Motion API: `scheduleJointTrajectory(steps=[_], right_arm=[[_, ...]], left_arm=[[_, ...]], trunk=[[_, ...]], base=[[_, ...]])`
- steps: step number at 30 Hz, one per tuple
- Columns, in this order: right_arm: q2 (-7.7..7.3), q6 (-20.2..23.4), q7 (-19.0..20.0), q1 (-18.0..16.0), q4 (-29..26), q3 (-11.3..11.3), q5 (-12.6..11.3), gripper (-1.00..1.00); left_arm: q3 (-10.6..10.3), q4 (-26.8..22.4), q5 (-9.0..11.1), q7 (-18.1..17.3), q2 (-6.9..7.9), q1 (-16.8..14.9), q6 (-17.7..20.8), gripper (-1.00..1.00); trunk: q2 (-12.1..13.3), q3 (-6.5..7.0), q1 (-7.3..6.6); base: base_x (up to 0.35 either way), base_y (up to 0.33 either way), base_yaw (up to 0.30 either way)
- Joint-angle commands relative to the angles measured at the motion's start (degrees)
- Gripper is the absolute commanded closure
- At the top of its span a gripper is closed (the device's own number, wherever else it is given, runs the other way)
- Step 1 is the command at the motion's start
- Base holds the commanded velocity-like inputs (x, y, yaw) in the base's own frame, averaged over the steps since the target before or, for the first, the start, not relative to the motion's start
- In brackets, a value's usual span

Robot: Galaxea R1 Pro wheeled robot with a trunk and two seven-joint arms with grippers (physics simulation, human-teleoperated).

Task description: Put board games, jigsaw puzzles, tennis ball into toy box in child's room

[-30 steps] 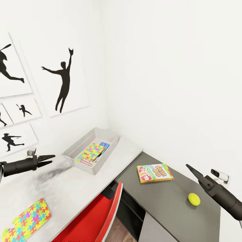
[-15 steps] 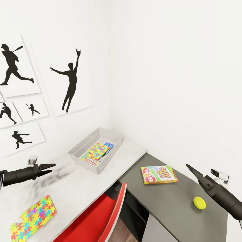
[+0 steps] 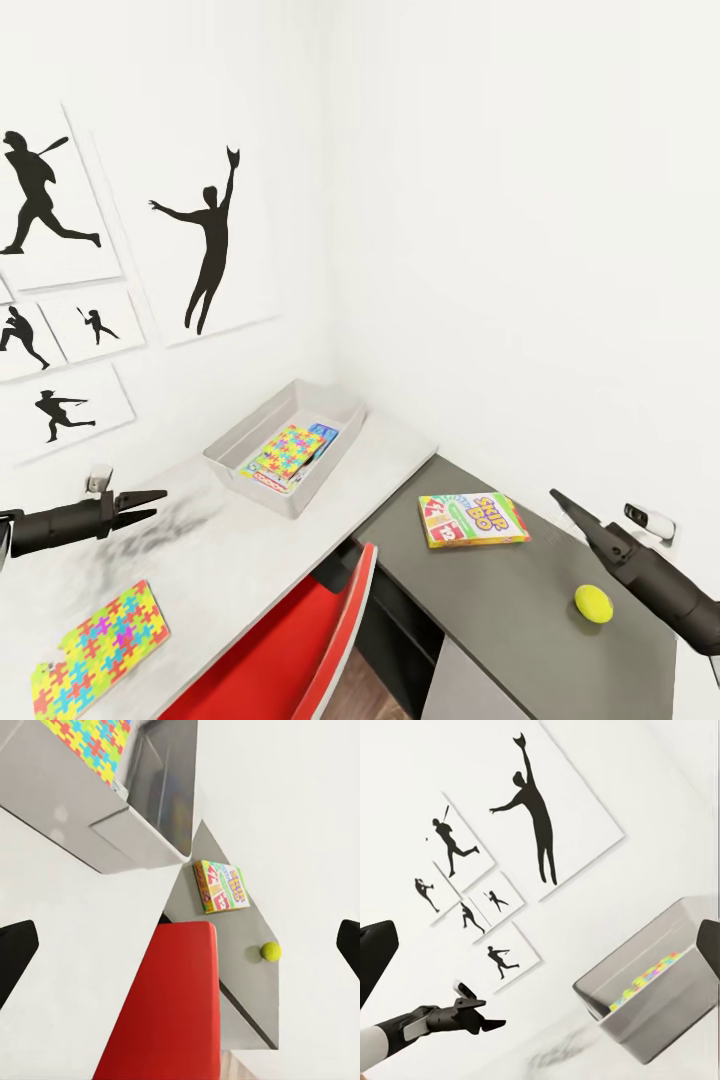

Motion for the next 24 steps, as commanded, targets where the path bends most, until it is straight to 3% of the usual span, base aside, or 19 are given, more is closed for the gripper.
scheduleJointTrajectory(steps=[1,20,24], right_arm=[[0.02,0.5,0.0,-0.1,-0.1,0.0,0.0,-1.00],[0.86,0.8,-2.4,-0.1,-0.2,0.0,1.2,-1.00],[0.90,0.7,-3.6,-0.1,-0.2,0.2,1.2,-1.00]], left_arm=[[0.3,0.0,-0.6,-0.5,-0.08,-0.1,0.6,-1.00],[0.1,0.0,-0.6,-0.5,-0.15,-0.1,0.6,-1.00],[0.1,0.0,-0.6,-0.5,-0.14,-0.1,0.6,-1.00]], trunk=[[-0.1,-0.13,0.04],[-0.1,-1.00,0.04],[-0.1,-1.33,0.04]], base=[[0.000,0.000,0.000],[-0.003,0.000,0.032],[-0.177,0.000,0.130]])
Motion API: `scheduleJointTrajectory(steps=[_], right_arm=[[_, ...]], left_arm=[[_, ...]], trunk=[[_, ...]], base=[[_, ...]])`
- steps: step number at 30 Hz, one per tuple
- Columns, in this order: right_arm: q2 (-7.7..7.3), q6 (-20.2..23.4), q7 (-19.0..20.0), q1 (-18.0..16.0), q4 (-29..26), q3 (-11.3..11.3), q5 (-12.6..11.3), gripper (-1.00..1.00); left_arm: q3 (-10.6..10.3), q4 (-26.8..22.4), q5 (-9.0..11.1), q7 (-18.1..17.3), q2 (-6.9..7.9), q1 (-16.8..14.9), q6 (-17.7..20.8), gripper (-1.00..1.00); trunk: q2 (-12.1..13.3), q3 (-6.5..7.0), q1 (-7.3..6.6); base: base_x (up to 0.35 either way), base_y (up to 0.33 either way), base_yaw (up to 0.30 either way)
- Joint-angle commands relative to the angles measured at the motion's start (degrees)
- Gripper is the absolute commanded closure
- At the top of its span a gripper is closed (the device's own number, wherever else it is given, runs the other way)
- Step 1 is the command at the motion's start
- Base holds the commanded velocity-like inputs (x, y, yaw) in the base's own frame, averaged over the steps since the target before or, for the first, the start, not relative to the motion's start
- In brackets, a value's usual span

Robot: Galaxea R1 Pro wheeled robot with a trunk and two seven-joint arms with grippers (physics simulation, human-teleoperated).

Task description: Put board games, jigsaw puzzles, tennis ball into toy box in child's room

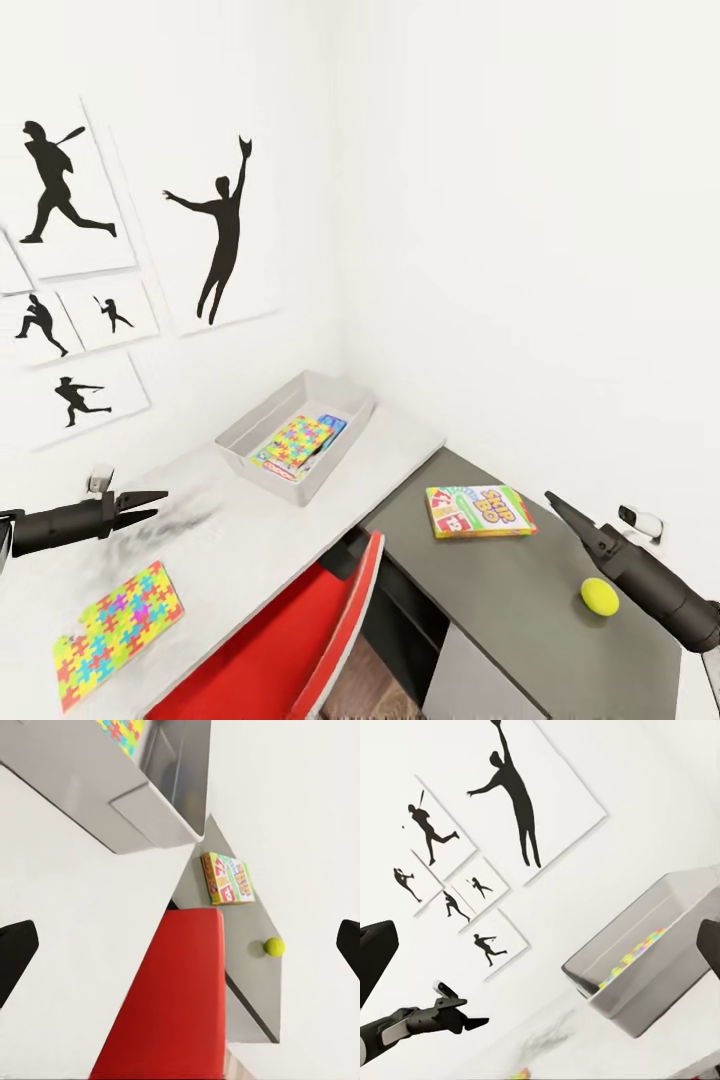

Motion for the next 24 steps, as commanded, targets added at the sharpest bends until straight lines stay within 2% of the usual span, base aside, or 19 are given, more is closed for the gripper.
scheduleJointTrajectory(steps=[1,9,24], right_arm=[[-0.01,0.5,0.0,0.0,0.0,0.1,-0.2,-1.00],[-0.07,0.4,-0.6,0.0,0.0,2.0,-0.2,-1.00],[-0.08,0.4,-1.6,0.0,0.0,2.5,-0.2,-1.00]], left_arm=[[0.3,0.0,-0.6,-0.4,-0.05,-0.1,0.6,-1.00],[0.3,0.0,-0.6,-0.4,-0.05,-0.1,0.5,-1.00],[0.3,0.0,-0.6,-0.4,-0.05,-0.1,0.5,-1.00]], trunk=[[-0.1,-0.21,0.00],[-0.1,-0.81,0.00],[-0.1,-1.90,0.00]], base=[[-0.244,0.000,0.163],[-0.123,0.000,0.188],[-0.011,0.000,0.201]])
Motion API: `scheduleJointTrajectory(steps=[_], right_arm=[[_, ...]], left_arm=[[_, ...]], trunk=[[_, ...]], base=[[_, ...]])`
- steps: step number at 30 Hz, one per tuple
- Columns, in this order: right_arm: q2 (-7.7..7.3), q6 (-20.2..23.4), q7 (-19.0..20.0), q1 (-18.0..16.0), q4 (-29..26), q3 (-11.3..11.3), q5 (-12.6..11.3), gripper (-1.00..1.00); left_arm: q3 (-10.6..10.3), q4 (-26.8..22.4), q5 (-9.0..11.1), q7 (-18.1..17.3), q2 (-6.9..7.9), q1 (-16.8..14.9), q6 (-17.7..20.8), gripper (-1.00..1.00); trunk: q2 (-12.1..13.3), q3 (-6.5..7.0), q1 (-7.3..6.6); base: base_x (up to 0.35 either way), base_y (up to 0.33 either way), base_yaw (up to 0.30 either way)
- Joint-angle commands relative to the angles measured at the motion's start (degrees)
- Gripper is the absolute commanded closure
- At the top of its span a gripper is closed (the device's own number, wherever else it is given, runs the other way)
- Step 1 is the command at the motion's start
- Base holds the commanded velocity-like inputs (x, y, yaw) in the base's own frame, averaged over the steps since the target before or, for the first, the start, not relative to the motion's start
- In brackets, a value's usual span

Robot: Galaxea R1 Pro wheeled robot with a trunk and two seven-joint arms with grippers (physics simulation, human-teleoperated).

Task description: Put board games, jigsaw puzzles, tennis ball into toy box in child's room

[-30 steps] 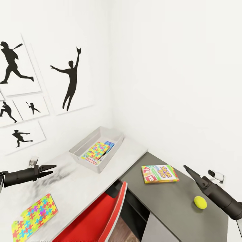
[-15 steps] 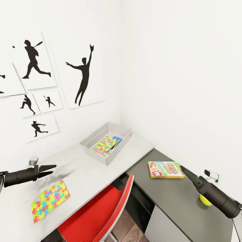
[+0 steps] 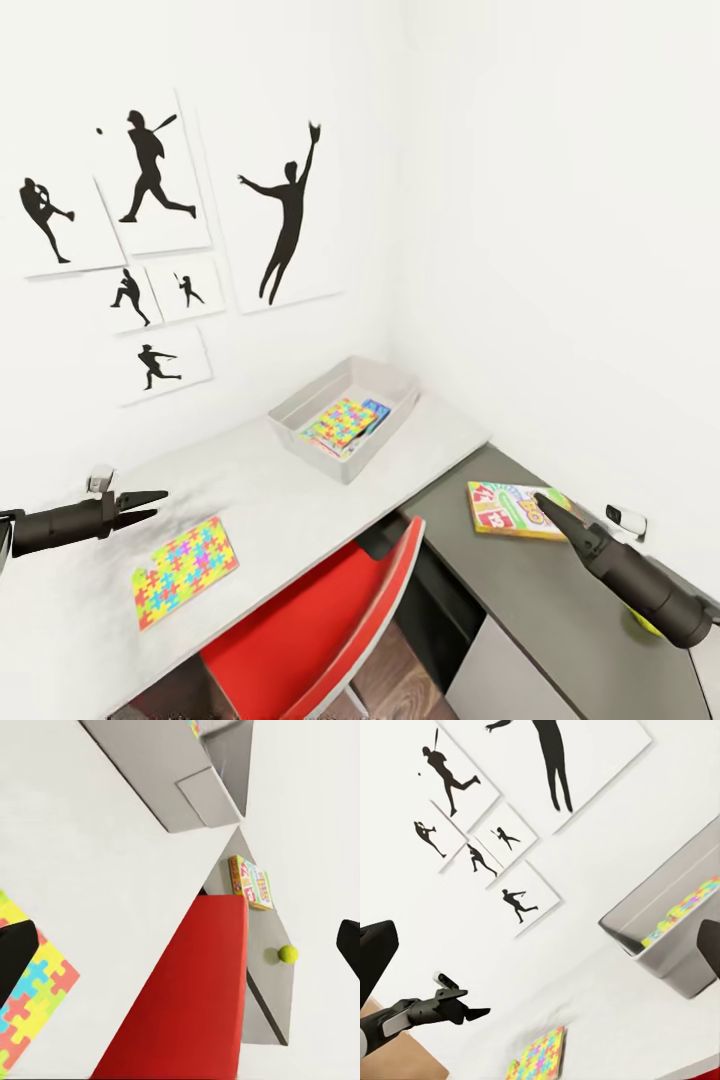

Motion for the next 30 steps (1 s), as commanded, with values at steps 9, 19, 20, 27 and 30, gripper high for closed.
scheduleJointTrajectory(steps=[9,19,20,27,30], right_arm=[[-0.01,0.5,0.0,0.0,0.0,0.0,-0.3,-1.00],[0.00,0.4,0.0,0.0,0.0,0.0,-0.3,-1.00],[0.01,0.4,0.1,0.0,0.0,0.1,-0.3,-1.00],[0.00,0.4,0.2,0.0,-0.1,0.7,-0.3,-1.00],[-0.01,0.3,0.3,0.0,-0.1,0.8,-0.3,-1.00]], left_arm=[[0.2,0.0,-0.6,-0.4,-0.05,-0.1,0.6,-1.00],[0.2,0.0,-0.6,-0.4,-0.04,-0.1,0.6,-1.00],[0.2,0.0,-0.6,-0.4,-0.02,-0.1,0.6,-1.00],[0.4,0.0,-0.5,-0.4,-0.02,-0.1,0.7,-1.00],[0.4,0.0,-0.5,-0.4,-0.03,-0.1,0.7,-1.00]], trunk=[[-0.1,-0.78,0.03],[-0.1,-1.50,0.03],[-0.1,-1.57,0.03],[-0.1,-1.97,0.03],[-0.1,-2.07,0.03]], base=[[0.000,0.000,0.202],[0.000,0.000,0.202],[0.000,0.000,0.203],[0.000,0.000,0.229],[0.000,0.000,0.261]])
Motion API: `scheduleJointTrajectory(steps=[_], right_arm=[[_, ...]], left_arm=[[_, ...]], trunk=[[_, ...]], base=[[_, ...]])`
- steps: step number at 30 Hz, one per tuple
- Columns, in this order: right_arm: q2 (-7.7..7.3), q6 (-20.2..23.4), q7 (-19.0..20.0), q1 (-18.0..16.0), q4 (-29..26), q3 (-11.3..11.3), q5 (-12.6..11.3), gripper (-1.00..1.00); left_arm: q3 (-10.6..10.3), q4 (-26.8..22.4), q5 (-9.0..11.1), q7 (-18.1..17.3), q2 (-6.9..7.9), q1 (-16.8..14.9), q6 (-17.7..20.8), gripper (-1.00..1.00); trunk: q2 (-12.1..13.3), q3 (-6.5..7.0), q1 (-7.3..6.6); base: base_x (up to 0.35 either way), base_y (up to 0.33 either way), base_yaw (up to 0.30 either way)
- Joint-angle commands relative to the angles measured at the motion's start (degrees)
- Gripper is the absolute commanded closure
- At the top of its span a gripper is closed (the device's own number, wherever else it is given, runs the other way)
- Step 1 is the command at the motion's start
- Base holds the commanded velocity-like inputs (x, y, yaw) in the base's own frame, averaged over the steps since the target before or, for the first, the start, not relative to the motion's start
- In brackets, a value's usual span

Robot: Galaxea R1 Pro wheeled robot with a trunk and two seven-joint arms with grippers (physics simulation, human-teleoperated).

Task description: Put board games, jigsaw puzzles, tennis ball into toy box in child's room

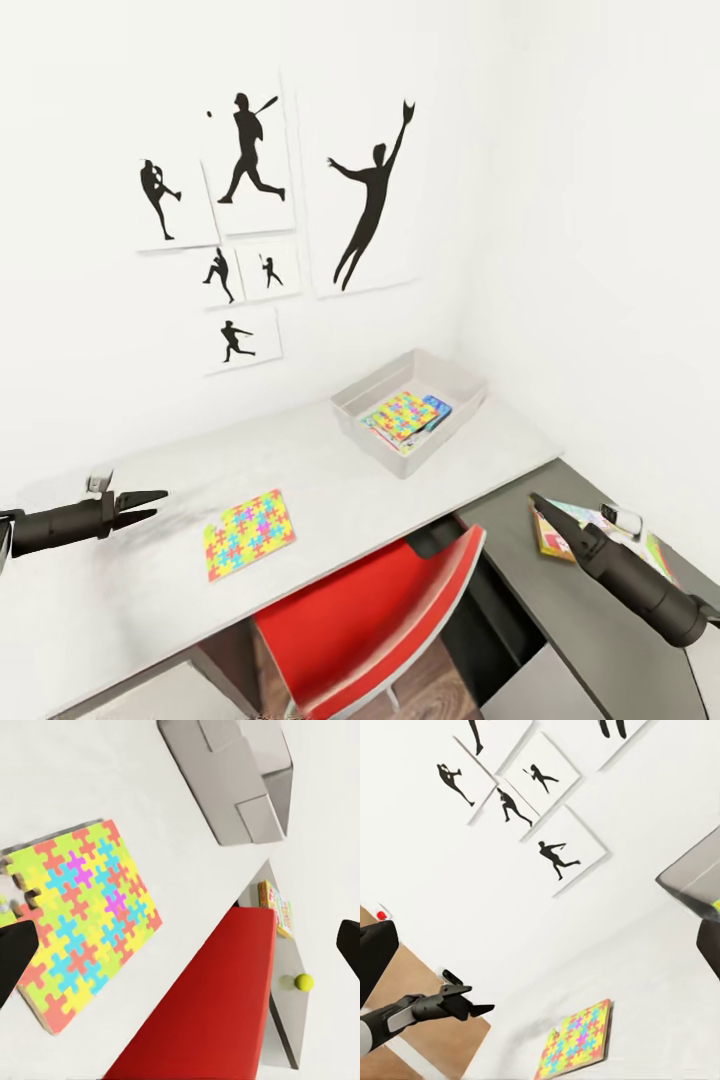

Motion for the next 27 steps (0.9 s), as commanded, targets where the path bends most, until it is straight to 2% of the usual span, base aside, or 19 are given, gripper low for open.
scheduleJointTrajectory(steps=[1,12,18,27], right_arm=[[0.00,0.5,0.1,0.0,0.0,0.0,-0.3,-1.00],[0.01,0.5,0.0,0.0,0.0,0.1,-0.3,-1.00],[0.00,0.4,-0.1,0.0,0.0,0.9,-0.3,-1.00],[-0.02,0.4,-0.1,-0.1,0.0,1.5,-0.3,-1.00]], left_arm=[[0.3,0.0,-0.6,-0.4,-0.05,-0.1,0.6,-1.00],[0.4,0.0,-0.6,-0.4,0.08,-0.1,0.6,-1.00],[0.4,0.0,-0.6,-0.4,0.12,-0.1,0.6,-1.00],[0.4,0.0,-0.6,-0.4,0.18,-0.1,0.6,-1.00]], trunk=[[-0.1,-0.15,0.03],[-0.1,-0.41,0.03],[-0.1,-0.54,0.03],[-0.1,-0.74,0.03]], base=[[0.000,0.000,0.267],[-0.055,0.034,0.273],[-0.136,0.115,0.276],[-0.025,0.039,0.276]])
